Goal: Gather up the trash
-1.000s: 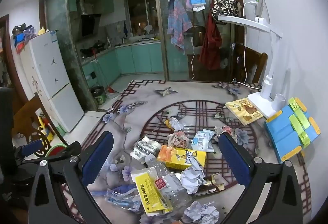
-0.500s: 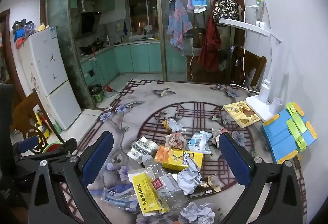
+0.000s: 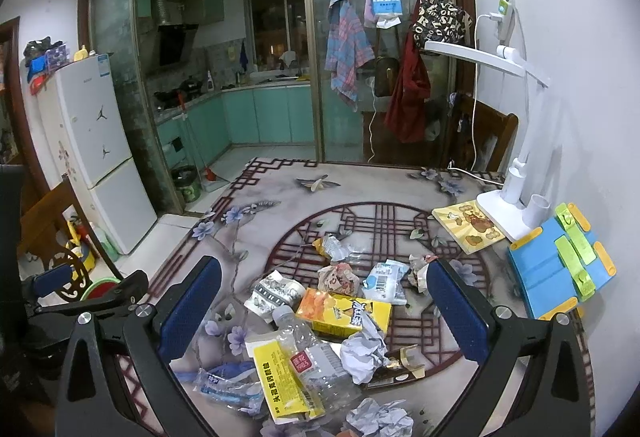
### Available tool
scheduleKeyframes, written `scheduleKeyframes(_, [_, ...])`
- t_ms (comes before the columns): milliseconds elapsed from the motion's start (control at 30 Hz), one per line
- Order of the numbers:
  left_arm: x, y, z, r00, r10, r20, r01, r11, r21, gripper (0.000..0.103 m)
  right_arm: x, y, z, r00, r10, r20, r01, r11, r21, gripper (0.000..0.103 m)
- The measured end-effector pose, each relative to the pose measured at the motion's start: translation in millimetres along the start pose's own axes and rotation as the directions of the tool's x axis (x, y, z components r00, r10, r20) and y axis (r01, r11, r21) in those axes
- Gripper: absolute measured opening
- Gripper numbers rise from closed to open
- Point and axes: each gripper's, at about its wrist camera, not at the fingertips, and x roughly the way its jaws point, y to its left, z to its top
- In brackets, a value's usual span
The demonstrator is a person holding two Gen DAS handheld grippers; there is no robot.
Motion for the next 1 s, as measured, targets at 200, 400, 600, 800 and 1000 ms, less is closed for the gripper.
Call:
scheduleKeyframes(200, [-1.4,-3.5,0.4,1.000,0.007,0.007,-0.007,1.000,0.003,0.103,0.7,-2.6,1.8,1.000,-0.007,0.003,0.007,1.000,0.005,0.103])
scheduleKeyframes(400, [-1.5,-3.7,1.0,1.000,0.007,0.008,-0.007,1.000,0.004,0.103,0.9,-3.9,2.4,1.000,-0.009,0.003,0.009,1.000,0.006,0.103])
scheduleKeyframes(600, [-1.6,-3.9,0.4,1.000,0.007,0.008,-0.007,1.000,0.004,0.103,2.0,-4.8,2.1,1.000,-0.012,0.004,0.012,1.000,0.006,0.103])
scheduleKeyframes(800, [-1.4,-3.7,0.9,1.000,0.010,0.008,-0.010,1.000,0.002,0.103,2.2,-5.3,2.1,1.000,-0.011,0.004,0.011,1.000,0.006,0.103])
scheduleKeyframes(1000, [0.3,-3.5,4.4,1.000,0.011,0.004,-0.011,1.000,-0.002,0.103,2.4,-5.4,2.0,1.000,-0.010,0.004,0.010,1.000,0.006,0.103])
